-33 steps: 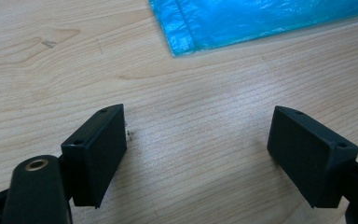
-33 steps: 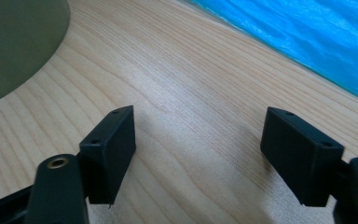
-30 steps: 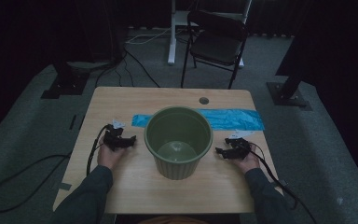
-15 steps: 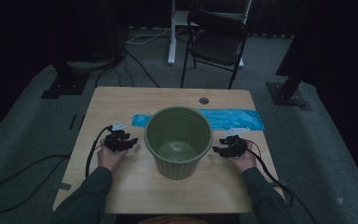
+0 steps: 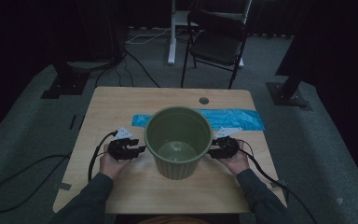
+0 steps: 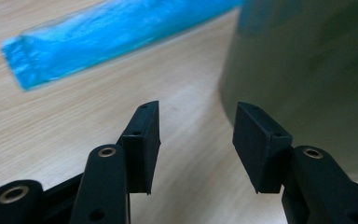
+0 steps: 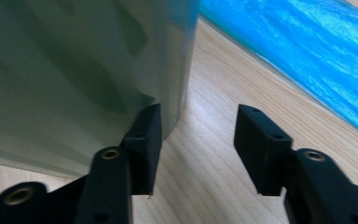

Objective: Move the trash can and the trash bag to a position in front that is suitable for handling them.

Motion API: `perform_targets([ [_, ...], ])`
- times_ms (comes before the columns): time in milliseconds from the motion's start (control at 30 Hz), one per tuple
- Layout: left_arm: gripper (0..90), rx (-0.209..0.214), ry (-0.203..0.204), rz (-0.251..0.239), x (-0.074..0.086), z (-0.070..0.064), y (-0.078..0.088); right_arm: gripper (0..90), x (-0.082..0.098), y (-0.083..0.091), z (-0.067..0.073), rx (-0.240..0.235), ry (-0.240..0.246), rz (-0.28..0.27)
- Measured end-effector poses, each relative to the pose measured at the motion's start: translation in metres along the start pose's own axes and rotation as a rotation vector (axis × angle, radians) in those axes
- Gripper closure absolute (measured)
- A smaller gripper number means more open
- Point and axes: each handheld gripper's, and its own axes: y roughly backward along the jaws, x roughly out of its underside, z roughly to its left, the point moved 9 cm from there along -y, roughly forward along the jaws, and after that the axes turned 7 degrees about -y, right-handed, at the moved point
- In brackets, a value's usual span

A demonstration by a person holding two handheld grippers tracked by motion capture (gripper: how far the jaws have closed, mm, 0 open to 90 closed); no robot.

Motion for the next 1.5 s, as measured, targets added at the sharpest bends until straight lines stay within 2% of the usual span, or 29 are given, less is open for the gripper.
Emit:
perform_targets([
  [200, 50.7, 0.017, -0.051, 0.008, 0.0, -0.016, 0.003, 52.6, 0.0, -0.002, 0.009, -0.019, 0.023, 0.018],
  [267, 51.4, -0.009, -0.068, 0.015, -0.001, -0.016, 0.002, 53.5, -0.001, -0.003, 0.012, -0.021, 0.027, 0.021],
  [367, 51.2, -0.015, -0.052, 0.015, 0.0, -0.01, 0.003, 53.7, -0.002, -0.006, 0.013, -0.016, 0.035, 0.025],
  [467, 51.3, -0.042, -0.037, 0.017, 0.002, -0.003, 0.005, 54.8, -0.005, -0.009, 0.018, -0.027, 0.038, 0.031],
  [567, 50.3, -0.049, -0.015, 0.013, 0.003, 0.003, 0.008, 53.4, -0.008, -0.011, 0.026, -0.032, 0.082, 0.045],
  [633, 50.2, -0.048, -0.01, 0.007, 0.002, 0.004, 0.008, 53.3, -0.01, -0.01, 0.023, -0.014, 0.089, 0.045],
  [733, 49.9, -0.055, -0.017, 0.02, 0.003, 0.006, 0.005, 53.7, -0.011, -0.007, 0.007, 0.022, 0.083, 0.043],
  [767, 49.8, -0.055, -0.017, 0.02, 0.003, 0.006, 0.005, 53.7, -0.011, -0.007, 0.007, 0.022, 0.083, 0.043],
  [800, 49.8, -0.056, -0.017, 0.027, 0.004, 0.007, 0.003, 54.3, -0.01, -0.005, -0.003, 0.042, 0.066, 0.045],
  [833, 49.7, -0.055, -0.014, 0.028, 0.004, 0.009, 0.002, 55.3, -0.007, -0.004, -0.026, 0.086, 0.04, 0.05],
  [867, 49.7, -0.058, -0.014, 0.028, 0.004, 0.01, 0.002, 55.8, -0.004, -0.004, -0.037, 0.108, 0.022, 0.055],
  [900, 49.7, -0.058, -0.014, 0.028, 0.004, 0.01, 0.002, 55.8, -0.004, -0.004, -0.037, 0.108, 0.022, 0.055],
  [933, 49.7, -0.06, -0.014, 0.029, 0.004, 0.011, 0.002, 55.9, -0.002, -0.005, -0.048, 0.13, 0.01, 0.059],
  [967, 49.4, -0.06, -0.014, 0.029, 0.004, 0.011, 0.002, 55.9, -0.002, -0.005, -0.048, 0.13, 0.01, 0.059],
  [1000, 49.4, -0.064, -0.008, 0.026, 0.004, 0.013, 0.002, 55.9, 0.0, -0.007, -0.059, 0.157, 0.001, 0.07],
  [1033, 49.4, -0.066, -0.007, 0.024, 0.004, 0.014, 0.002, 54.8, 0.006, -0.011, -0.083, 0.212, -0.021, 0.087],
  [1133, 49.3, -0.069, -0.006, 0.025, 0.004, 0.016, 0.002, 53.4, 0.008, -0.013, -0.106, 0.264, -0.048, 0.092],
  [1333, 49.3, -0.073, -0.005, 0.029, 0.005, 0.017, 0.001, 51.6, 0.013, -0.014, -0.142, 0.336, -0.1, 0.134],
  [1400, 49.3, -0.073, -0.008, 0.027, 0.005, 0.016, 0.002, 51.6, 0.012, -0.013, -0.153, 0.341, -0.13, 0.131],
  [1500, 49.2, -0.072, -0.005, 0.028, 0.005, 0.017, 0.001, 51.5, 0.011, -0.014, -0.161, 0.328, -0.156, 0.137],
])
